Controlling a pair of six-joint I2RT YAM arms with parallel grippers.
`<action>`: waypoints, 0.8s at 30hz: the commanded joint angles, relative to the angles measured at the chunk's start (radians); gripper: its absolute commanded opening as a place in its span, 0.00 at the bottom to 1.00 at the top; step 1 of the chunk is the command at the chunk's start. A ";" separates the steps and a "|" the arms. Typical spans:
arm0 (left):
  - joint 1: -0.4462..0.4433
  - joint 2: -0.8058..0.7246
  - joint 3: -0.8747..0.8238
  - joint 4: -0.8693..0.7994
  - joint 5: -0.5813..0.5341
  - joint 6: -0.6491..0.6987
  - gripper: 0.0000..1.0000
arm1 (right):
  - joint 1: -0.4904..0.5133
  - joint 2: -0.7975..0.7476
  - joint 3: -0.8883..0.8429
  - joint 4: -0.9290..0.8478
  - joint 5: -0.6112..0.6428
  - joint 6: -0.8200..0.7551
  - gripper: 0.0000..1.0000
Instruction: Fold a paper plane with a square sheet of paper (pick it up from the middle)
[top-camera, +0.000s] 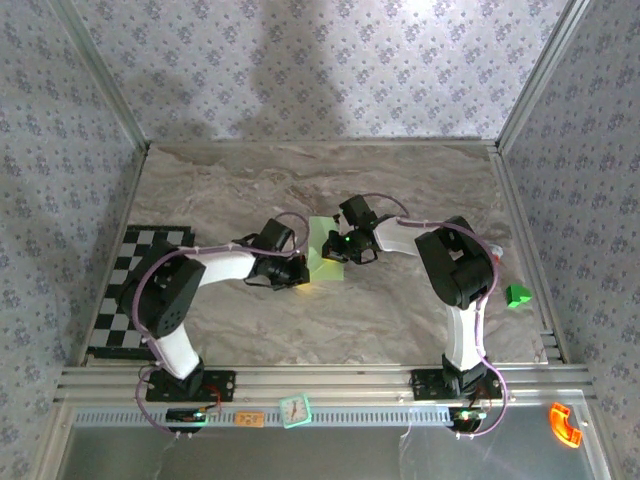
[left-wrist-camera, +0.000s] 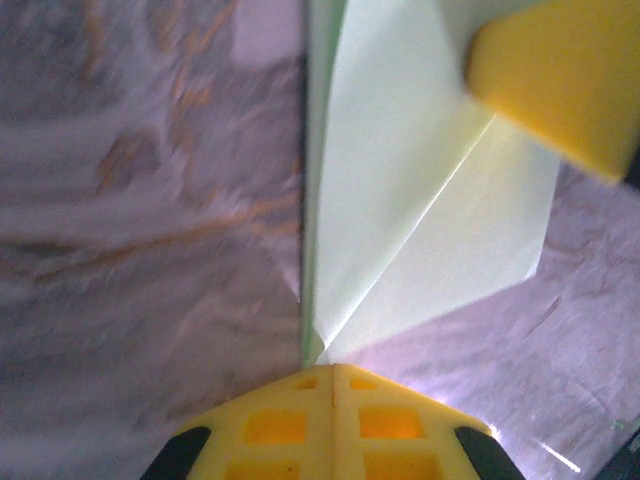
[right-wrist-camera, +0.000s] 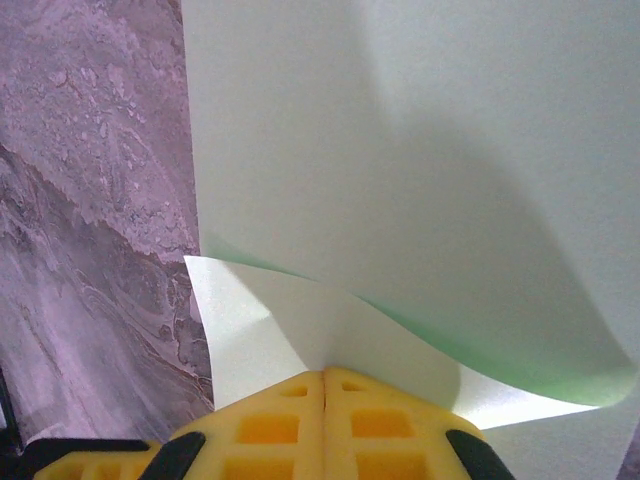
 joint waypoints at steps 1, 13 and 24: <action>-0.001 -0.129 0.018 -0.055 -0.042 -0.018 0.00 | -0.003 0.077 -0.061 -0.083 0.084 -0.020 0.02; 0.004 0.039 0.136 0.015 -0.059 -0.042 0.00 | -0.006 0.065 -0.038 -0.049 0.054 -0.008 0.02; 0.005 0.139 0.090 -0.021 -0.062 -0.062 0.00 | -0.005 -0.004 -0.029 0.003 0.025 -0.085 0.02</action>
